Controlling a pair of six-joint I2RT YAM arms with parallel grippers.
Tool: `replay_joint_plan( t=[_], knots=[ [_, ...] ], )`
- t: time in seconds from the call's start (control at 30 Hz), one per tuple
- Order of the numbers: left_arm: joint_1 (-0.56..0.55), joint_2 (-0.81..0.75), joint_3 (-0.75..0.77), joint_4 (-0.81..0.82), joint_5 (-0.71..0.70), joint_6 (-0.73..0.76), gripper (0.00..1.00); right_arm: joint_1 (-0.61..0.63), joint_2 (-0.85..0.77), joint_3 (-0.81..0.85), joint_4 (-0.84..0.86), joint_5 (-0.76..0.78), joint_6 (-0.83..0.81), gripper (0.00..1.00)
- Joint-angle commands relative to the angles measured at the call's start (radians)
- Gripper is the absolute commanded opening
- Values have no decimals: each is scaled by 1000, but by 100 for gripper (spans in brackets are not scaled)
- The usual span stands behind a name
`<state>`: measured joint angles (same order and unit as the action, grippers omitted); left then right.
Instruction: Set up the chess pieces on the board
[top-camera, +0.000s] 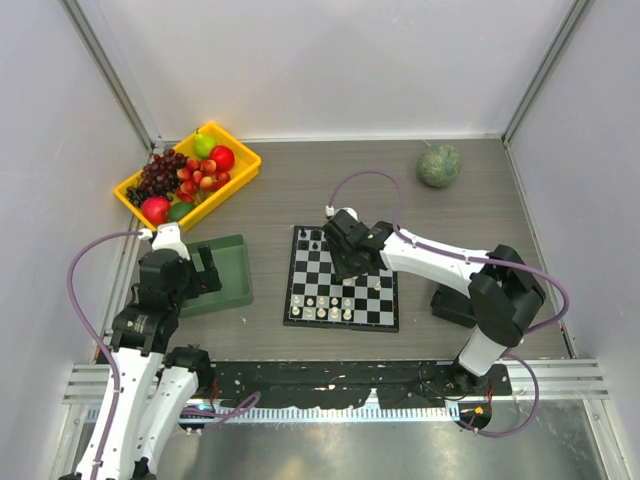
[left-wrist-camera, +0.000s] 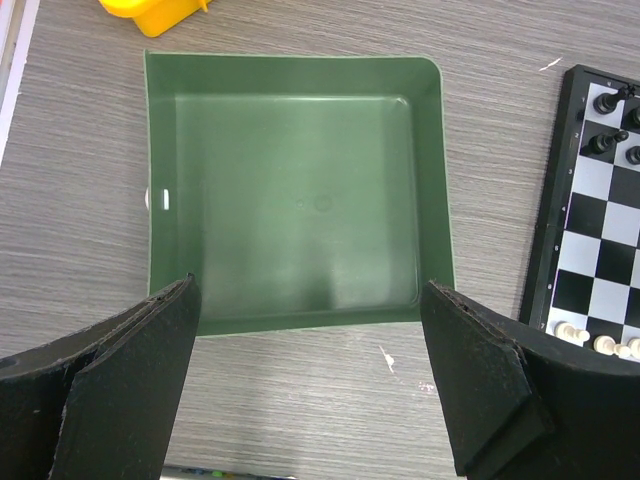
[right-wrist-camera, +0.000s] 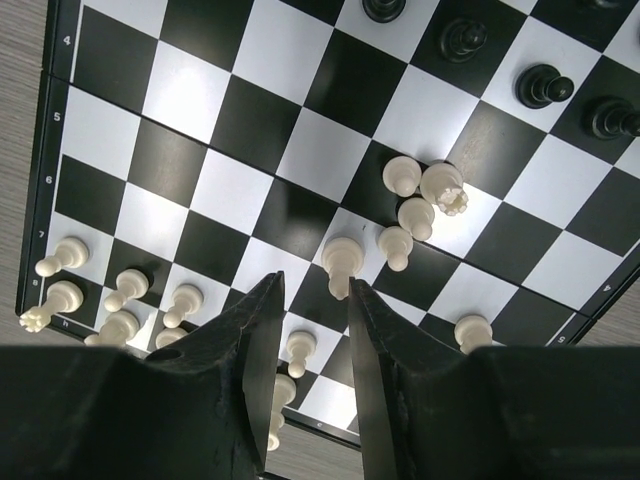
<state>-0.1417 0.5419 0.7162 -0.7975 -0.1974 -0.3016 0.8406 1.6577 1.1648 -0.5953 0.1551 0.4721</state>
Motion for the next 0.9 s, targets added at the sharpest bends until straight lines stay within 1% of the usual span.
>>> replay_joint_plan(
  t=[0.0, 0.17, 0.3, 0.33, 0.47, 0.57, 0.67, 0.73, 0.87],
  knots=[
    [2, 12, 23, 29, 16, 19, 99, 3, 11, 42, -8, 43, -7, 38],
    [4, 29, 29, 20, 16, 16, 99, 3, 22, 39, -8, 43, -10, 38],
    [4, 32, 31, 18, 18, 16, 99, 3, 30, 39, -1, 34, -15, 35],
    [4, 30, 31, 18, 18, 18, 99, 3, 30, 41, 2, 32, -18, 33],
    [4, 33, 29, 18, 18, 19, 99, 3, 40, 42, 2, 26, -21, 33],
    [4, 35, 31, 17, 18, 18, 99, 3, 39, 38, -1, 24, -24, 21],
    [4, 39, 31, 18, 19, 18, 99, 3, 25, 33, -4, 29, -21, 20],
    [4, 44, 31, 17, 21, 19, 99, 5, 4, 27, -12, 32, -24, 15],
    [4, 49, 32, 17, 24, 19, 99, 11, -51, 18, -18, 32, -27, 15]
  ],
)
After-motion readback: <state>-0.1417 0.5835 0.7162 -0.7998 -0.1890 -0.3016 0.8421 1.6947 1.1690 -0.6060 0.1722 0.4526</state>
